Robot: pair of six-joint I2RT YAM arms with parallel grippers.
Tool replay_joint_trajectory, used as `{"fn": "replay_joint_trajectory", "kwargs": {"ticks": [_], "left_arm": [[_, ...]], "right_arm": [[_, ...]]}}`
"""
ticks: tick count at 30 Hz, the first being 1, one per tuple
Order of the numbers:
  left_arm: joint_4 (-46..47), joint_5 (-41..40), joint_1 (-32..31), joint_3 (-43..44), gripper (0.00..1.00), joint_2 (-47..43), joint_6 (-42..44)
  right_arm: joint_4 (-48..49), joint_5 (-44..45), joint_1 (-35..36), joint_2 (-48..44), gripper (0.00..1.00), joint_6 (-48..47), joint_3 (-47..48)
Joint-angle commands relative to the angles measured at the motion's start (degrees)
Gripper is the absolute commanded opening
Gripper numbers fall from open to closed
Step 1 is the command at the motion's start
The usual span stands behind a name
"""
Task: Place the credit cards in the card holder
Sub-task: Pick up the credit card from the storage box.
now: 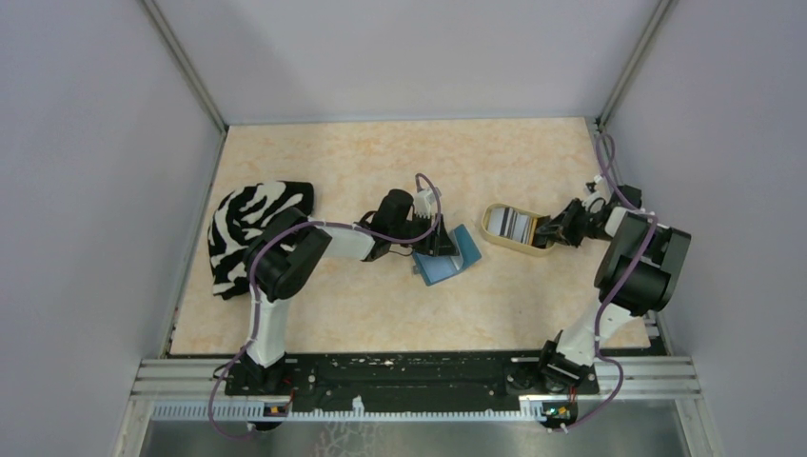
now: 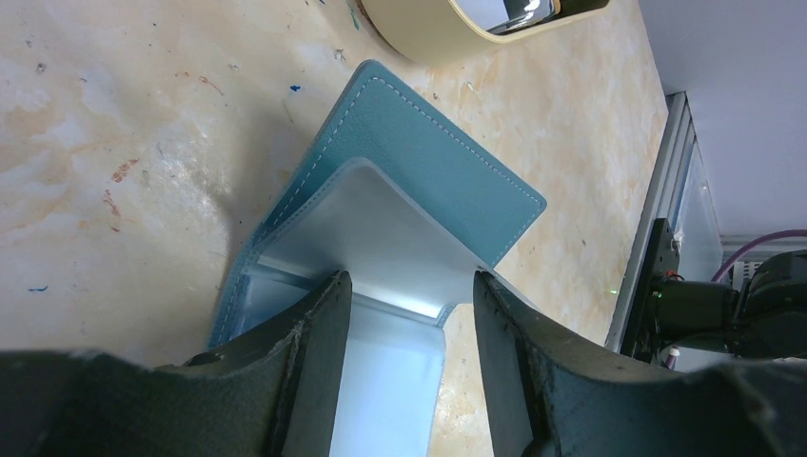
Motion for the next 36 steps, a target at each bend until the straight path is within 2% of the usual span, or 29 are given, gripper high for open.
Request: {"fn": "replay_joint_trajectory", "kwargs": {"ticks": [1,4,13,17,21,25,32,34,36], "left_arm": [[-0.94,-0.33,-0.32,0.05,0.58,-1.20,1.25],[-1.08,-0.26,-0.37,0.27,0.58,-1.17,1.41],[-3.53,-0.21,-0.32,1.41,0.58,-1.96,2.73],[-4.87,-0.03,-0.32,1.84,0.59,-3.03,3.63],[-3.80,1.64,0.49,1.27,0.60,-4.66,3.71],[2.21,1.73,1.68,-3.72,0.60,-8.98,3.57],[12.98,1.44,3.08,-13.28,0.60,-18.41,5.03],[16.20,1.90,3.32,-16.93,0.60,-21.68,5.83],[23.16,3.79,3.49,-21.98,0.61,-24.75,5.77]], "right_arm": [[-0.77,0.12,-0.50,-3.00,0.04,-1.21,2.79],[-1.27,1.95,-0.66,-4.35,0.00,-1.66,2.91],[-5.48,7.54,-0.94,-12.20,0.00,-7.02,5.23],[-6.37,5.55,-1.03,-15.45,0.00,-9.60,5.54],[-5.16,-4.55,-0.86,-19.50,0.00,-14.33,4.30],[-3.15,-16.73,1.99,-24.34,0.00,-19.97,2.55],[14.32,-26.51,14.64,-36.91,0.00,-21.06,-5.02],[16.99,-29.76,19.01,-38.78,0.00,-22.59,-5.81],[17.78,-30.95,23.14,-39.30,0.00,-23.10,-6.10]]}}
